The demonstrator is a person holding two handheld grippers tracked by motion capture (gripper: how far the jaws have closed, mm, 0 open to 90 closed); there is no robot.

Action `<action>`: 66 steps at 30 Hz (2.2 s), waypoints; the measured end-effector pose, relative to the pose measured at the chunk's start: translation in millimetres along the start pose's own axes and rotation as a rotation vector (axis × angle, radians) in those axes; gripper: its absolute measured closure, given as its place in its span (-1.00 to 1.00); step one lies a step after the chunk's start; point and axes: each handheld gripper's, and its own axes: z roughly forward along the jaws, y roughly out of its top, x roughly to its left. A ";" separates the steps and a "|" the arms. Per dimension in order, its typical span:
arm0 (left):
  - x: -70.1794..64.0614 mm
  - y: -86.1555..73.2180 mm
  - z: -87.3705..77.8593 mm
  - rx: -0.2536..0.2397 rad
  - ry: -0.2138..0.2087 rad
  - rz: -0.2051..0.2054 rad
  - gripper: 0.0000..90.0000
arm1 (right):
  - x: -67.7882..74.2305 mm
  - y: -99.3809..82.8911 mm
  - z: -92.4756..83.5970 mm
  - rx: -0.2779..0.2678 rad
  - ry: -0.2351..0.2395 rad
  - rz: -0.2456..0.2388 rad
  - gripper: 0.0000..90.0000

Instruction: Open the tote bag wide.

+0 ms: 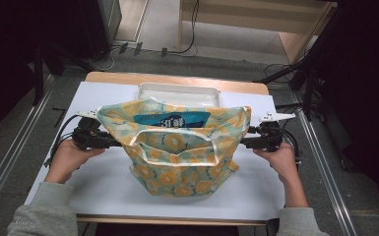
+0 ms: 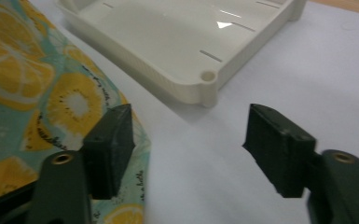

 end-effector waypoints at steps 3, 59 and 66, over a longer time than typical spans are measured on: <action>0.9 2.9 -0.1 0.015 -0.013 -0.015 0.06 | 1.4 3.0 -1.1 0.005 0.014 -0.001 -0.16; -2.2 2.4 -2.8 0.022 -0.027 -0.015 -0.24 | 3.2 11.9 10.7 0.050 0.056 -0.003 -0.20; 0.3 3.2 -6.3 0.022 -0.039 -0.028 -0.17 | 2.9 12.3 9.6 0.046 0.060 -0.007 -0.20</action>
